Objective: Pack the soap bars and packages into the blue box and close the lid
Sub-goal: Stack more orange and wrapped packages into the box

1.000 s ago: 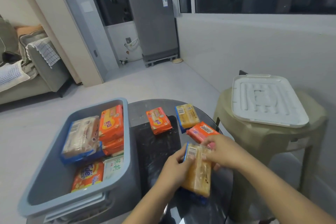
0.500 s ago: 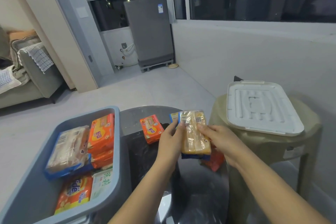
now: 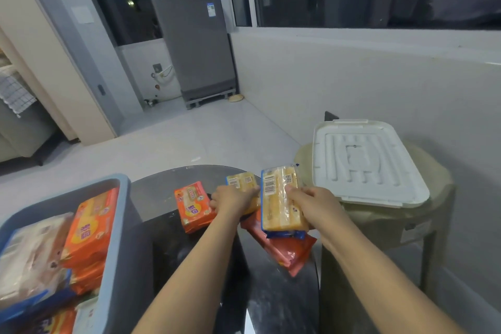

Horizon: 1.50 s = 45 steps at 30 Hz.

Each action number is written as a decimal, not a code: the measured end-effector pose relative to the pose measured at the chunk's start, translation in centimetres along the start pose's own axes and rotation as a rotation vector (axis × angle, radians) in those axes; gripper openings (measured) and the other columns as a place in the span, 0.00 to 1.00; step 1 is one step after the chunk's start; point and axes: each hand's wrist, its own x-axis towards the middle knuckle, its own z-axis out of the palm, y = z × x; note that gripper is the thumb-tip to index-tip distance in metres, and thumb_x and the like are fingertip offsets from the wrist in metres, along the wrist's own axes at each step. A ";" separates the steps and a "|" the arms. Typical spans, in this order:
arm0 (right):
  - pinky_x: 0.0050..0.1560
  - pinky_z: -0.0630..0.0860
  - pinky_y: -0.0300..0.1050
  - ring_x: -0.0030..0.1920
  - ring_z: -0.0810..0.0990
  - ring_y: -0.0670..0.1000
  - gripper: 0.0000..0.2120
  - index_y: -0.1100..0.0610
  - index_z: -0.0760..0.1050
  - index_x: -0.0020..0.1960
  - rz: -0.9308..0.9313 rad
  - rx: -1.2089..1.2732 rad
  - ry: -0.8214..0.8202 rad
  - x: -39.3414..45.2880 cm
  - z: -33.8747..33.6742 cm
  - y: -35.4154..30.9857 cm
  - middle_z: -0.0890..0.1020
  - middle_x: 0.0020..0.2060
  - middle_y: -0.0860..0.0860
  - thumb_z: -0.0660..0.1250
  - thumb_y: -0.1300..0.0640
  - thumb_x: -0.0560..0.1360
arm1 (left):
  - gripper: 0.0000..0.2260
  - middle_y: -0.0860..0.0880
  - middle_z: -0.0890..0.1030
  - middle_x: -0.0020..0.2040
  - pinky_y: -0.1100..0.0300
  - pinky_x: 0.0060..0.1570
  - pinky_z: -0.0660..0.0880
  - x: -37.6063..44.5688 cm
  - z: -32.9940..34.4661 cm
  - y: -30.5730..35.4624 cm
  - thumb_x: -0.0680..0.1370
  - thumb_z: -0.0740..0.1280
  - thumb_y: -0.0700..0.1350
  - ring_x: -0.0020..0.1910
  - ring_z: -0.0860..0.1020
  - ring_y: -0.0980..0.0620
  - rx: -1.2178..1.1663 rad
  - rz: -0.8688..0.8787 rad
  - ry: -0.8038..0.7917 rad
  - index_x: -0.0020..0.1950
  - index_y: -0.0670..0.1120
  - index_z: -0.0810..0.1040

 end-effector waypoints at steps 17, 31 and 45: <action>0.49 0.80 0.51 0.43 0.84 0.54 0.07 0.53 0.78 0.43 -0.028 0.228 0.003 -0.6 -0.8 -2.0 0.85 0.41 0.53 0.68 0.49 0.72 | 0.27 0.45 0.72 0.61 0.57 0.31 0.77 -5.0 -5.1 1.2 0.74 0.71 0.44 0.50 0.76 0.47 -0.924 0.198 0.079 0.66 0.50 0.60; 0.24 0.75 0.40 0.27 0.83 0.51 0.12 0.59 0.81 0.40 -0.126 0.382 -0.240 -7.3 4.6 -4.7 0.85 0.30 0.54 0.70 0.49 0.71 | 0.26 0.51 0.75 0.53 0.57 0.26 0.80 -15.2 -18.5 -7.2 0.70 0.74 0.44 0.48 0.80 0.46 -1.148 0.220 0.032 0.62 0.56 0.64; 0.30 0.77 0.40 0.33 0.85 0.49 0.14 0.54 0.85 0.36 -0.065 0.414 -0.423 -10.3 12.2 -5.8 0.86 0.35 0.52 0.71 0.43 0.64 | 0.16 0.42 0.85 0.51 0.48 0.48 0.81 -14.4 -24.4 -17.3 0.74 0.71 0.46 0.48 0.84 0.43 -0.759 0.028 -0.144 0.58 0.40 0.78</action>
